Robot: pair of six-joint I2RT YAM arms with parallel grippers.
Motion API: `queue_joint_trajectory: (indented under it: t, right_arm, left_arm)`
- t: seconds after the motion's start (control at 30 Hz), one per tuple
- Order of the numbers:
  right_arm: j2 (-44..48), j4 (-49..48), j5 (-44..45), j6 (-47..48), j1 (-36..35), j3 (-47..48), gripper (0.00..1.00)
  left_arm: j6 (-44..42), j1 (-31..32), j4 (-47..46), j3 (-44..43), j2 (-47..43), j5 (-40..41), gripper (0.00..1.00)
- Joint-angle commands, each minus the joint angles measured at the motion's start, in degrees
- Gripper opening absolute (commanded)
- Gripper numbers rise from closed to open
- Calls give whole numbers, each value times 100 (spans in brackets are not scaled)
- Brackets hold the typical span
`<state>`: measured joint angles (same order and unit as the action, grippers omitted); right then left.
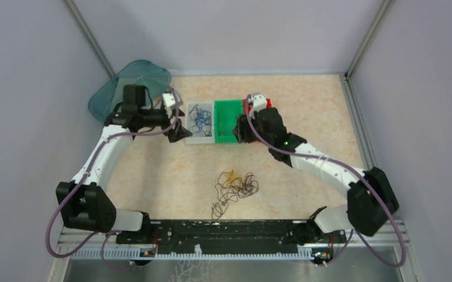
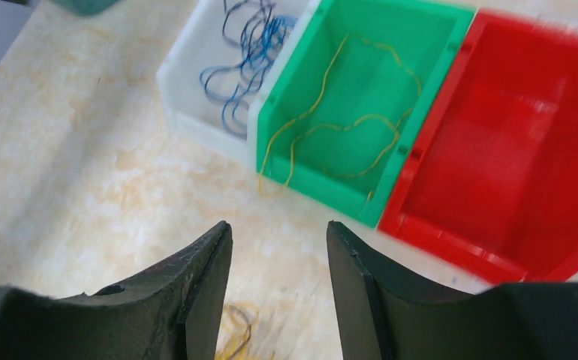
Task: Untangle the cables
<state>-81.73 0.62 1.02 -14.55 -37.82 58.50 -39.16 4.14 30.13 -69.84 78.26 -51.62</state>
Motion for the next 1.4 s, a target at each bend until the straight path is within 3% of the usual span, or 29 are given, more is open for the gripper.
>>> queue_joint_trajectory:
  t: [0.0, 0.2, 0.4, 0.67, 1.07, 1.37]
  right_arm:
    - [960, -789, -214, -634, -309, -1453, 51]
    - [2254, -1073, 209, -1208, -453, -3031, 50]
    - [2871, -1189, 606, -1550, -462, -3575, 47]
    - [3118, -1178, 758, -1783, -454, -3691, 44]
    - [3624, -998, 901, -1872, -455, -3901, 40]
    - [4090, -701, 1016, -1846, -455, -3900, 39]
  left_arm:
    - [-602, 1104, 750, 461, 34, 407, 95]
    - [-1101, 2212, 942, 918, 415, 826, 94]
    - [-702, 2945, 463, 760, 1203, 1157, 85]
    - [-582, 3112, 237, -46, 2454, 1159, 65]
    - [-506, 3417, -372, 254, 2799, 1156, 58]
    - [-622, 3654, -826, 616, 2855, 1940, 44]
